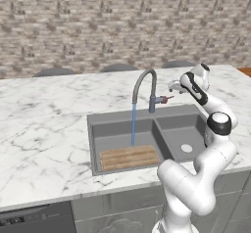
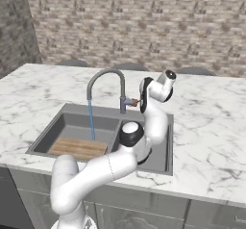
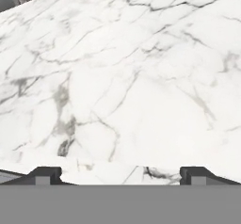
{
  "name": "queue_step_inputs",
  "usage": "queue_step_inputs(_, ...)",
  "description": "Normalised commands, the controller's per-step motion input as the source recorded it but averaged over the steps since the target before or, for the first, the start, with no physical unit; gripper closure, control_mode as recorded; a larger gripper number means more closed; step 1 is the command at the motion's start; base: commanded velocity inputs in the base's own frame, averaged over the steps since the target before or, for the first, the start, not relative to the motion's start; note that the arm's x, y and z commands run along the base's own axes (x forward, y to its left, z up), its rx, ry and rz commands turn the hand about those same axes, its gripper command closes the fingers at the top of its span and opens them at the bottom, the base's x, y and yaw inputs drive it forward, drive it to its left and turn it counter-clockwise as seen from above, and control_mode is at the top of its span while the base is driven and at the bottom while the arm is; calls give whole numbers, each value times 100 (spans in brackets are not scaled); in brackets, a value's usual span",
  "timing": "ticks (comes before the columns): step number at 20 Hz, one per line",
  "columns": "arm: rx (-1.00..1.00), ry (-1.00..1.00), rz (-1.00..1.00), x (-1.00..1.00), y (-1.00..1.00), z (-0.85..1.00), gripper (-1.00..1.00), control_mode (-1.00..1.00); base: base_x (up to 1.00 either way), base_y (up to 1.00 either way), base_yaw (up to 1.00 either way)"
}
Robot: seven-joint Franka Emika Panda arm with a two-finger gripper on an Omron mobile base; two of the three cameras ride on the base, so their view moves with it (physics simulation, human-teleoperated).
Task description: Turn on the sink faucet with hot water and rinse the cutting board for ten seconds, then turn off the faucet. Push the cutting board to reach the water if necessary.
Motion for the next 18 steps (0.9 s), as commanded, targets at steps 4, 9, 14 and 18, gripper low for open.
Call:
queue_step_inputs(4, 0, 0, 0, 0, 0, 0, -100, -100, 0, 0, 0)
queue_step_inputs(9, 0, 0, 0, 0, 0, 0, -100, -100, 0, 0, 0)
queue_step_inputs(14, 0, 0, 0, 0, 0, 0, -100, -100, 0, 0, 0)
queue_step_inputs(18, 0, 0, 0, 0, 0, 0, -100, -100, 0, 0, 0)
